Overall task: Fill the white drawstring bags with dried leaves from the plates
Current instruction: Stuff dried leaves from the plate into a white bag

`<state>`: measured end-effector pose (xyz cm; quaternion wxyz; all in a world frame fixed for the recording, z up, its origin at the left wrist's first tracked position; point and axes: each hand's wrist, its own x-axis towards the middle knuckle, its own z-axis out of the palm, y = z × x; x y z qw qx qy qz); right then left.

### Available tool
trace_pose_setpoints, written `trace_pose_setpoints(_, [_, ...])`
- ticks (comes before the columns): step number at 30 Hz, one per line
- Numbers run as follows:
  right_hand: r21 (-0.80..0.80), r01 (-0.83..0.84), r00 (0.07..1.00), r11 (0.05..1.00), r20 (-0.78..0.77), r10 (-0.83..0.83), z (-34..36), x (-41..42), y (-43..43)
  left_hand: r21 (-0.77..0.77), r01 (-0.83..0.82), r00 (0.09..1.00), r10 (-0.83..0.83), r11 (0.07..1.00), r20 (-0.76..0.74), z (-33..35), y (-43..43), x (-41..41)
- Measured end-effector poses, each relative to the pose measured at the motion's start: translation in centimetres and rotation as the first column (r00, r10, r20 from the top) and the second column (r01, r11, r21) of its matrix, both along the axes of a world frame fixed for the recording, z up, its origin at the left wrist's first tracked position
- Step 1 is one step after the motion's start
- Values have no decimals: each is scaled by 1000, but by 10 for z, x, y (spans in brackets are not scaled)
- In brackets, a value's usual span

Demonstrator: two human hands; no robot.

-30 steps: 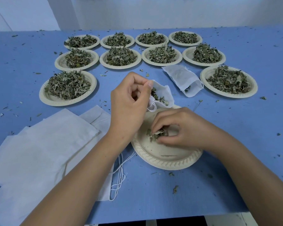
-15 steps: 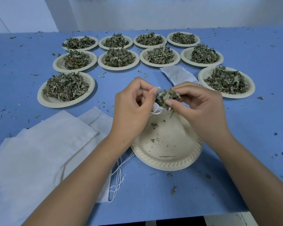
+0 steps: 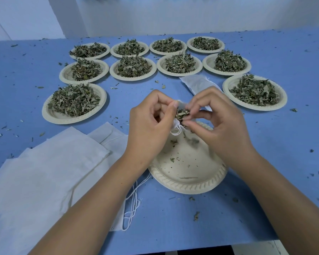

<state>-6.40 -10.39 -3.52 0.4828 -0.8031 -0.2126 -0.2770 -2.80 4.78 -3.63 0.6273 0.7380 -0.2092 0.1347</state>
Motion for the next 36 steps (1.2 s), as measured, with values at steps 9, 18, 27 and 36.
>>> trace_pose_setpoints(9, [-381, 206, 966, 901, 224, -126, -4, 3, 4, 11, 22, 999, -23, 1000, 49, 1, 2, -1])
trace_pose_setpoints(18, [-520, 127, 992, 845, 70, -105, -1, -2, 9, 24, 47, 995, -49, 999, 90, 0, 0, -5])
trace_pose_setpoints(27, [121, -46, 981, 992, -182, 68, 13, -2, -23, -97, -119, 992, 122, 988, 29, 1, 7, 5])
trace_pose_setpoints(36, [-227, -181, 799, 957, -602, 9, -5, 2, -1, -67, -124, 992, 126, 990, 30, 2, 5, 3])
